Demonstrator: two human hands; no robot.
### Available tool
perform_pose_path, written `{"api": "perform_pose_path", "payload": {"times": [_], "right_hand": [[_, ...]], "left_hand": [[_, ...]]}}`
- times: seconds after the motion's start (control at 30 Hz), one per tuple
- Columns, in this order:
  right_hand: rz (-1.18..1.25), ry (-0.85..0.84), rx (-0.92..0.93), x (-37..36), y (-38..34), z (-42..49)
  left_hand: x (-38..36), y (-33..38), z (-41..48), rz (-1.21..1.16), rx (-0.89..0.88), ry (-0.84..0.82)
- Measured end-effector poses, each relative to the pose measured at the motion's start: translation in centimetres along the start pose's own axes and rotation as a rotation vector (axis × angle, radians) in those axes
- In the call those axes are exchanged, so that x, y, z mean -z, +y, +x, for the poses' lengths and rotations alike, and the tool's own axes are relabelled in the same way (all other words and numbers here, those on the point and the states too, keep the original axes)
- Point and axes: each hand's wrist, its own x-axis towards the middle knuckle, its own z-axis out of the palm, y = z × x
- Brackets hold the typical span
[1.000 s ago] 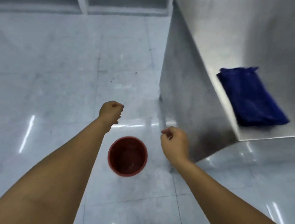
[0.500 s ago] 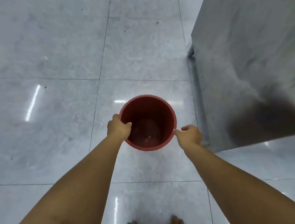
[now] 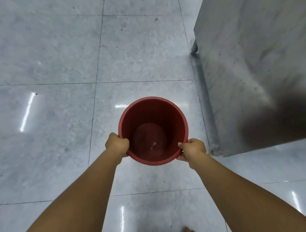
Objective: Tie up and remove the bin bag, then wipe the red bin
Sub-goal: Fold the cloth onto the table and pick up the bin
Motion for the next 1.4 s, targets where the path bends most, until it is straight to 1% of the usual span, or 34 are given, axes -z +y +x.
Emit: {"api": "perform_pose_path", "payload": {"times": [0.23,0.4,0.57,0.63,0.8,0.9,1.07,1.23,1.4], "right_hand": [[0.042,0.008,-0.099,5.7,2.1,-8.4],[0.053,0.012,-0.196,12.1,5.7,-12.4],[0.058,0.046,-0.229,20.4,10.8,-11.8],[0.099,0.045,-0.240,24.0,12.8,-11.0],[0.155,0.057,-0.202,32.7,16.5,-9.3],[0.182,0.108,-0.174,36.8,18.1,-7.8],[0.296,0.154,-0.165,40.5,20.6,-4.1],[0.338,0.196,-0.130,41.1,22.4,0.5],[0.305,0.214,-0.147,40.4,24.3,3.6]], "left_hand": [[2.7,0.2,-10.0,0.030,0.047,-0.063],[1.5,-1.5,-18.7,0.079,0.083,-0.070],[-5.0,-4.2,-25.0,0.050,0.134,-0.133],[-8.4,-5.0,-27.0,0.030,0.128,-0.143],[-16.9,-5.9,-31.4,-0.072,0.076,-0.179],[-21.3,-5.7,-32.7,-0.068,0.049,-0.220],[-27.4,-6.2,-32.2,-0.031,0.002,-0.265],[-32.2,-7.2,-29.0,-0.037,-0.020,-0.287],[-34.8,-8.4,-26.6,0.018,-0.026,-0.275]]}}
